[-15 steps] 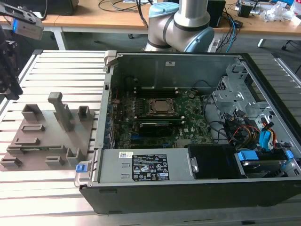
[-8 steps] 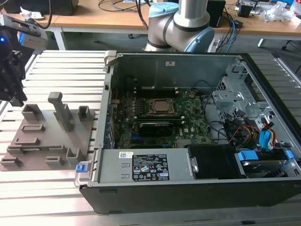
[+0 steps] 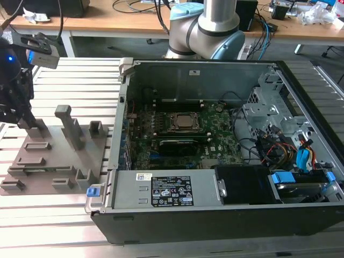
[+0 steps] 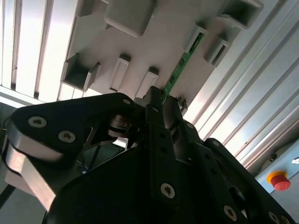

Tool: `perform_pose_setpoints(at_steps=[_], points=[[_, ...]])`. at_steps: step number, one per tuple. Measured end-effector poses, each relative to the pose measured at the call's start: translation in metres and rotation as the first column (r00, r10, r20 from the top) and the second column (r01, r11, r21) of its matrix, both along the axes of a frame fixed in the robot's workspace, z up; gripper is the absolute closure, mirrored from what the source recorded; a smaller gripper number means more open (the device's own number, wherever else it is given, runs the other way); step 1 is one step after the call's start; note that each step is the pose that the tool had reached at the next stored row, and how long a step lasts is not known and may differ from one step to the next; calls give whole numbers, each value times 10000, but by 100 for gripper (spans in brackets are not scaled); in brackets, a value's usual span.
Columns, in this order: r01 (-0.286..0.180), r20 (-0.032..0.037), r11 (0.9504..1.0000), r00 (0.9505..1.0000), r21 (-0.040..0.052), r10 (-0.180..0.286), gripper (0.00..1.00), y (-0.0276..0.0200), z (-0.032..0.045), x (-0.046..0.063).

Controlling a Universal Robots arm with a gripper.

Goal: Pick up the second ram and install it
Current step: 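Pick up the second ram and move it above second insertion slot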

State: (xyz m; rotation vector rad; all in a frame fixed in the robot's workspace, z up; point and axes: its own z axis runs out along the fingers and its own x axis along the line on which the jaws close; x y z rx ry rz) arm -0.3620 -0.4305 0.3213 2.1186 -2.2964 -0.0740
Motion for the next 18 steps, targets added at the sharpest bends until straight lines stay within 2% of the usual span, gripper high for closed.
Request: perform_pose_setpoints(at_steps=[11, 15, 18], points=[[0, -1, 10000, 10000, -42, 0, 76, 0, -311, 0], [0, -1, 10000, 10000, -45, 0, 76, 0, -382, 0], [0, -1, 10000, 10000, -46, 0, 76, 0, -473, 0]])
